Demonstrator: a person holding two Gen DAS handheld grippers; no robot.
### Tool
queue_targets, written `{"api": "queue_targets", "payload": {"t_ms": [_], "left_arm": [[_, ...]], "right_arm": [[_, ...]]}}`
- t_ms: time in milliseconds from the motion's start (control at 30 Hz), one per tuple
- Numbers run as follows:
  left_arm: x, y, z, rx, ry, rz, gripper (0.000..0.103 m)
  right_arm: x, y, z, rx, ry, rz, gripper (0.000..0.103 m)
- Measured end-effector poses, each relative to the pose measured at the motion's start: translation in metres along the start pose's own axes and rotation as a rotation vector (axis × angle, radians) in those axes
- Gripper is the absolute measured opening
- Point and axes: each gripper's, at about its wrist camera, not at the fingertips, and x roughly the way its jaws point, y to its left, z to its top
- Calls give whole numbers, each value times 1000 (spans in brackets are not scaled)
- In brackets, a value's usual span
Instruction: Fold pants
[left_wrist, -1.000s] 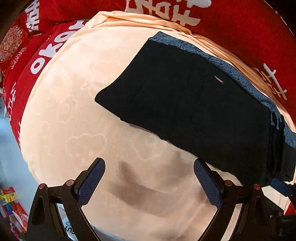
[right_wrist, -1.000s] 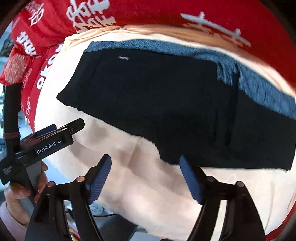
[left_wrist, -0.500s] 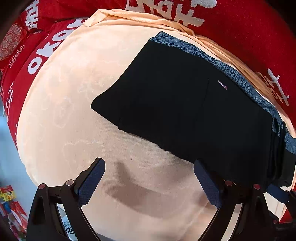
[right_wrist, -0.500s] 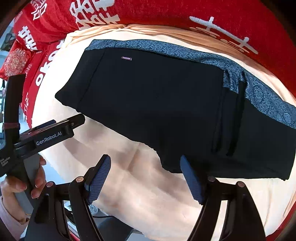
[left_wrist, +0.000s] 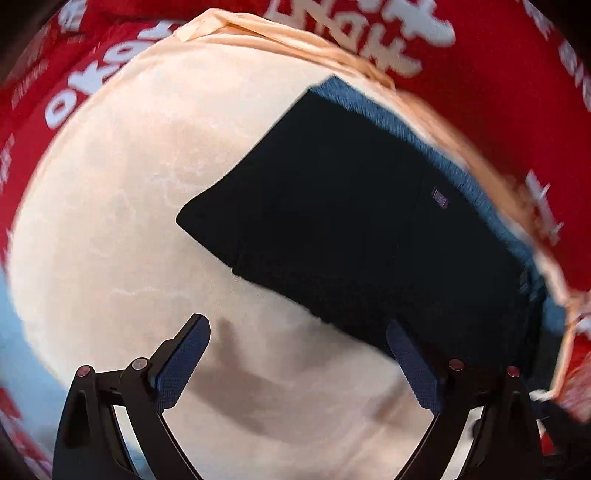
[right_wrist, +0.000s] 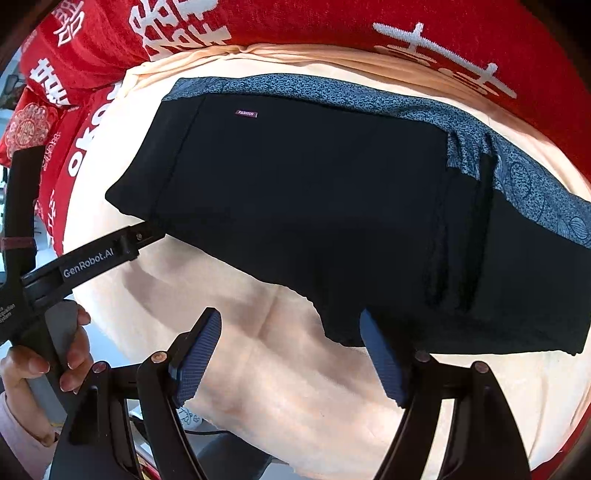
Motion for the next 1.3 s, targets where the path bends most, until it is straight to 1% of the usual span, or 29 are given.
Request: {"api": "queue_targets", "payload": {"t_ms": [67,133,167,267,333,433,567,600,633,700,767,867,900,933,967,1000,1033,1067,1100,1133,1200,1233,1300], "left_arm": [[-1,17,3,-58,-26,-90,97],[-1,27,6,-100,-49,-161,97],[1,31,8,-115,-56,-200,97],[4,35,13,-125,-50,-286,97],[7,34,16,-122,-49,-317,97],[2,28,18,-105,-71,-333,97],[1,22,19,-124,-82,-348,97],[0,23,19,-137,-74,-366,97],[0,24,18,-168,-53,-422,97],[4,24,18,-203,-33,-469,97],[6,22,21,-217,-50,-460,97],[6,22,28,-275,-68,-476,97],[4,21,29,-284,-72,-468,97],[0,17,32,-267,-80,-433,90],[-4,10,35,-232,-89,-378,83],[-8,2,38,-168,-95,-301,66],[-9,-11,38,-80,-107,-196,48],[-7,-17,38,-30,-108,-133,42],[-7,-22,38,3,-109,-104,41],[-9,-25,38,17,-120,-93,39],[-17,-37,34,96,-160,-38,37],[-22,-51,28,184,-204,24,36],[-29,-76,14,338,-280,120,35]], "right_arm": [[0,2,0,-11,1,3,81],[0,3,1,-22,2,11,81],[0,4,1,-26,1,17,81],[2,4,1,-30,6,34,81],[5,3,1,-32,13,40,81],[10,3,-1,-34,24,45,81],[15,4,-3,-35,29,58,81],[16,5,-2,-37,30,59,81],[16,5,-2,-37,29,57,80],[16,6,-2,-34,30,57,80],[14,7,-2,-31,27,63,81],[13,7,-1,-37,28,60,81],[13,7,-1,-37,27,62,80],[12,7,-1,-36,24,66,80],[11,7,-1,-35,20,73,80],[10,6,-1,-34,16,75,80],[9,5,-1,-33,11,74,80],[7,3,0,-35,7,70,80],[5,1,-1,-36,1,66,80],[2,0,1,-37,-3,58,80],[-11,-8,9,-36,-28,37,80],[-17,-11,15,-35,-42,30,80],[-34,-16,31,-36,-75,25,81]]}}
